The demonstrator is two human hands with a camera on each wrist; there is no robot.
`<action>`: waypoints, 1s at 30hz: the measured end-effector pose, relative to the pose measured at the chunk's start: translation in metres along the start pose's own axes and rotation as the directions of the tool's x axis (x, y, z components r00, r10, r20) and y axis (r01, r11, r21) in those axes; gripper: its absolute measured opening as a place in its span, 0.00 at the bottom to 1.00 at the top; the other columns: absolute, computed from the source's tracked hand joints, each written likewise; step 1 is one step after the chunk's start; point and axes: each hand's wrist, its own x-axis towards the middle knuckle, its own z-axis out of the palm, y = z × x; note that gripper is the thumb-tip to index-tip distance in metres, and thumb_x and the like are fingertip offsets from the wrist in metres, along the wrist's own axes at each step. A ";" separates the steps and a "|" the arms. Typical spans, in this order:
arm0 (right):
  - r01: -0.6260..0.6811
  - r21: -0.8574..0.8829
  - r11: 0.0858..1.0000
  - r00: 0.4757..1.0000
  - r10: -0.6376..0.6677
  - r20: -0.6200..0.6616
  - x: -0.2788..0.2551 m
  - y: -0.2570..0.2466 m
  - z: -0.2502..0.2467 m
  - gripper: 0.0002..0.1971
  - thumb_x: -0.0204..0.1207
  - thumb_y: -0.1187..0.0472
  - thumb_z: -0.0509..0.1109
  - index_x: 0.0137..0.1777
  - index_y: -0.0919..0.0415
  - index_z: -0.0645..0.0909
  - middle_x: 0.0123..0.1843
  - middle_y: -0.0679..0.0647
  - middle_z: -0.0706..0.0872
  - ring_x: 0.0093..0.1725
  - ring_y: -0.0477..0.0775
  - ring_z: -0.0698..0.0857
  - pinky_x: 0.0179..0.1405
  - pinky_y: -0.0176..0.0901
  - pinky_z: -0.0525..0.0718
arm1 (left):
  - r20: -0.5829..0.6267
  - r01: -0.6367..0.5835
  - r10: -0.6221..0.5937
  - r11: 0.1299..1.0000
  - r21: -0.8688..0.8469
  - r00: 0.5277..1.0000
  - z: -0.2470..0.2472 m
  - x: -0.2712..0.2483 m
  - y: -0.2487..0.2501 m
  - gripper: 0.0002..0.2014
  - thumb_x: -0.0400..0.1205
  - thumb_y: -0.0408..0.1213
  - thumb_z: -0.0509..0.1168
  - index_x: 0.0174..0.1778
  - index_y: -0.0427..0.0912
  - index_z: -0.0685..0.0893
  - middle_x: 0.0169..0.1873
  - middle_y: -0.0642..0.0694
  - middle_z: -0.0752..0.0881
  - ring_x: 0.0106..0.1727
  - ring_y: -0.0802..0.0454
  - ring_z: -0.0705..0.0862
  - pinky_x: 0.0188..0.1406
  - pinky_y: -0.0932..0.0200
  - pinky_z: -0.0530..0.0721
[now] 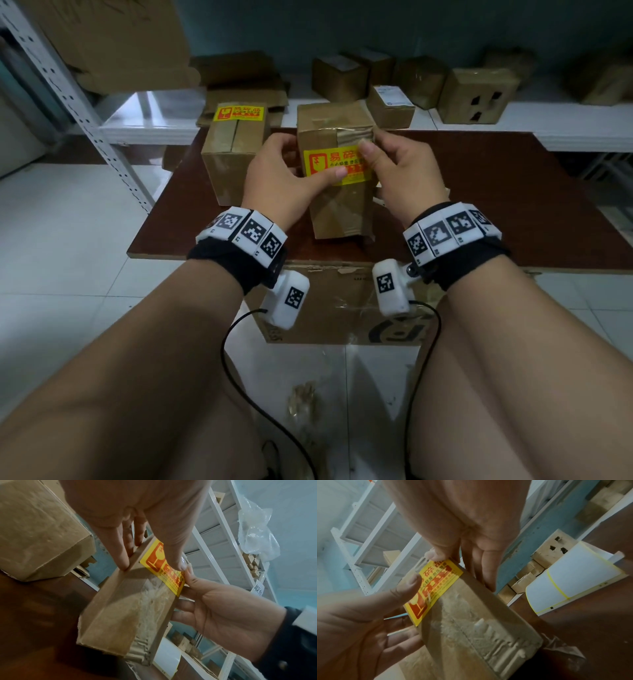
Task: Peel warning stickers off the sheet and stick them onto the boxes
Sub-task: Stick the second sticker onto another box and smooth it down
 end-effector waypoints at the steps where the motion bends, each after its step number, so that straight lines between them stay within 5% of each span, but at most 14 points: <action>1: -0.005 -0.005 1.000 1.000 0.005 0.006 0.000 0.000 0.002 0.32 0.80 0.38 0.70 0.80 0.53 0.85 0.71 0.49 0.92 0.71 0.48 0.90 0.73 0.60 0.89 | -0.006 0.000 0.000 1.000 0.015 1.000 -0.001 0.000 0.002 0.38 0.66 0.60 0.88 0.67 0.54 0.80 0.62 0.58 0.89 0.61 0.55 0.92 0.62 0.48 0.93; 3: -0.011 -0.021 1.000 1.000 0.011 0.006 -0.003 -0.005 0.004 0.33 0.77 0.34 0.72 0.78 0.51 0.86 0.70 0.47 0.92 0.70 0.45 0.90 0.72 0.56 0.89 | -0.002 0.006 -0.006 1.000 0.023 1.000 -0.003 0.001 0.003 0.36 0.67 0.58 0.88 0.67 0.56 0.79 0.59 0.60 0.88 0.61 0.56 0.91 0.63 0.49 0.93; 6: -0.010 -0.121 0.993 1.000 0.008 -0.020 -0.008 -0.006 0.004 0.33 0.71 0.39 0.86 0.72 0.52 0.85 0.61 0.38 0.89 0.58 0.32 0.86 0.57 0.18 0.82 | 0.028 0.011 -0.011 1.000 0.009 1.000 -0.002 0.000 0.002 0.40 0.65 0.54 0.89 0.71 0.49 0.83 0.61 0.55 0.90 0.60 0.54 0.92 0.62 0.47 0.94; 7: -0.010 -0.150 0.989 0.999 0.003 -0.043 -0.008 -0.005 0.004 0.33 0.69 0.41 0.88 0.71 0.52 0.84 0.58 0.37 0.88 0.55 0.31 0.85 0.50 0.14 0.79 | 0.038 0.008 -0.008 1.000 0.014 0.999 -0.001 -0.001 0.001 0.41 0.64 0.52 0.90 0.72 0.48 0.83 0.62 0.54 0.90 0.60 0.53 0.93 0.62 0.46 0.94; 9: -0.002 -0.148 0.989 0.997 -0.010 -0.080 -0.008 -0.005 0.006 0.30 0.70 0.42 0.88 0.69 0.53 0.85 0.59 0.39 0.90 0.58 0.37 0.87 0.55 0.21 0.83 | 0.042 0.006 -0.007 0.999 0.036 0.999 0.000 -0.001 0.001 0.41 0.64 0.50 0.91 0.73 0.48 0.83 0.62 0.54 0.90 0.60 0.54 0.92 0.62 0.46 0.94; 12: 0.028 -0.119 0.993 0.999 -0.034 -0.043 -0.004 -0.004 0.005 0.22 0.80 0.45 0.80 0.72 0.51 0.89 0.64 0.43 0.94 0.65 0.42 0.90 0.69 0.50 0.90 | 0.011 0.012 -0.013 0.999 0.043 1.000 -0.002 0.001 0.002 0.37 0.69 0.53 0.89 0.72 0.48 0.83 0.61 0.55 0.90 0.59 0.55 0.92 0.61 0.48 0.94; 14: 0.024 -0.066 0.997 1.000 -0.024 0.008 -0.002 -0.004 0.004 0.18 0.87 0.48 0.74 0.74 0.51 0.89 0.65 0.44 0.94 0.65 0.42 0.91 0.69 0.54 0.91 | -0.017 0.011 -0.010 0.999 0.038 1.000 -0.006 0.002 0.004 0.34 0.71 0.57 0.86 0.70 0.49 0.84 0.60 0.55 0.91 0.58 0.56 0.92 0.62 0.48 0.94; 17: -0.012 -0.029 1.000 0.998 0.013 0.054 -0.002 -0.004 0.003 0.19 0.91 0.48 0.68 0.77 0.51 0.87 0.67 0.45 0.94 0.67 0.43 0.91 0.68 0.52 0.91 | -0.046 0.005 -0.002 0.998 0.068 0.999 -0.012 0.003 0.003 0.29 0.75 0.62 0.81 0.66 0.49 0.88 0.56 0.57 0.92 0.58 0.59 0.91 0.61 0.50 0.93; 20: -0.015 -0.013 1.000 0.997 0.016 0.075 -0.007 -0.007 0.004 0.21 0.85 0.39 0.73 0.72 0.45 0.88 0.64 0.40 0.94 0.65 0.39 0.91 0.69 0.51 0.90 | -0.036 0.018 -0.018 1.000 0.018 0.999 -0.016 0.004 0.003 0.28 0.76 0.67 0.77 0.64 0.51 0.91 0.54 0.57 0.94 0.59 0.58 0.92 0.58 0.45 0.95; 23: -0.006 -0.094 0.996 1.000 0.005 -0.016 -0.011 -0.011 0.007 0.32 0.73 0.34 0.83 0.73 0.48 0.85 0.64 0.39 0.92 0.63 0.35 0.88 0.62 0.32 0.87 | 0.004 0.014 -0.014 0.999 -0.043 1.000 -0.015 0.004 0.005 0.26 0.84 0.57 0.75 0.71 0.44 0.91 0.55 0.52 0.94 0.53 0.60 0.94 0.48 0.51 0.97; 25: -0.019 -0.145 0.989 0.999 0.013 -0.045 -0.011 -0.011 0.007 0.35 0.70 0.36 0.86 0.73 0.50 0.83 0.62 0.37 0.89 0.58 0.31 0.85 0.50 0.19 0.79 | 0.011 0.005 -0.004 0.998 -0.060 1.000 -0.013 0.006 0.004 0.27 0.85 0.55 0.74 0.75 0.41 0.88 0.60 0.46 0.94 0.52 0.58 0.94 0.45 0.54 0.97; 27: -0.020 -0.184 0.983 0.998 0.010 -0.055 -0.009 -0.008 0.005 0.35 0.70 0.40 0.87 0.73 0.51 0.81 0.60 0.36 0.85 0.53 0.27 0.80 0.44 0.15 0.75 | 0.021 0.006 -0.004 0.998 -0.068 1.000 -0.013 0.006 0.002 0.27 0.86 0.56 0.72 0.76 0.42 0.88 0.60 0.46 0.94 0.53 0.57 0.95 0.46 0.51 0.97; 30: 0.000 -0.223 0.975 1.000 -0.007 -0.028 -0.005 -0.005 0.003 0.36 0.69 0.48 0.90 0.75 0.51 0.81 0.66 0.38 0.85 0.61 0.31 0.80 0.53 0.13 0.73 | 0.038 -0.021 0.022 0.999 -0.046 0.999 -0.015 0.006 0.000 0.27 0.83 0.62 0.73 0.71 0.48 0.91 0.55 0.52 0.95 0.55 0.57 0.95 0.53 0.45 0.97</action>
